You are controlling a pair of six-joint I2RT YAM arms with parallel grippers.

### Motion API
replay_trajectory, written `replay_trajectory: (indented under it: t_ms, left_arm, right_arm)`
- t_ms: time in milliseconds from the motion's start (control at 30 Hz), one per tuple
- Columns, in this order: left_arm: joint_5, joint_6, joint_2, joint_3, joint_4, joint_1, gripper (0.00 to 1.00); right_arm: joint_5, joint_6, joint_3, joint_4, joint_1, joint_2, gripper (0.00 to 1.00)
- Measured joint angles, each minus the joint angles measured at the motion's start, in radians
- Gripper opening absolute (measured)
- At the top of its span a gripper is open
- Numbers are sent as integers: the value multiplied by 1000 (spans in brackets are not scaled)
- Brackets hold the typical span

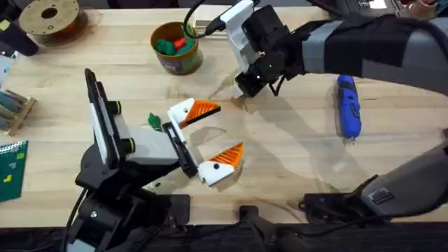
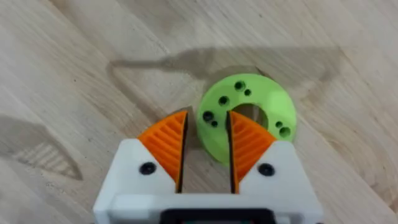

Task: Pick up the gripper from the table and insert it into the empty holder that is missing its gripper. Then pick up a screw, insert it into the mounting hole, and use the screwdriver to tighten it. Finally, clean up the table by picking up the vegetable and placing it into the bucket.

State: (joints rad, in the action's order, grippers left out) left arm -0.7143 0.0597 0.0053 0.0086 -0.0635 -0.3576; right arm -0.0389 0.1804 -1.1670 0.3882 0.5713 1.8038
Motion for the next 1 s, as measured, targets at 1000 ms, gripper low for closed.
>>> replay_trajectory:
  t_ms: [1000]
  left_arm:
    - [0, 0, 0, 0, 0, 0, 987]
  right_arm:
    - [24, 0, -41, 56, 40, 0, 448]
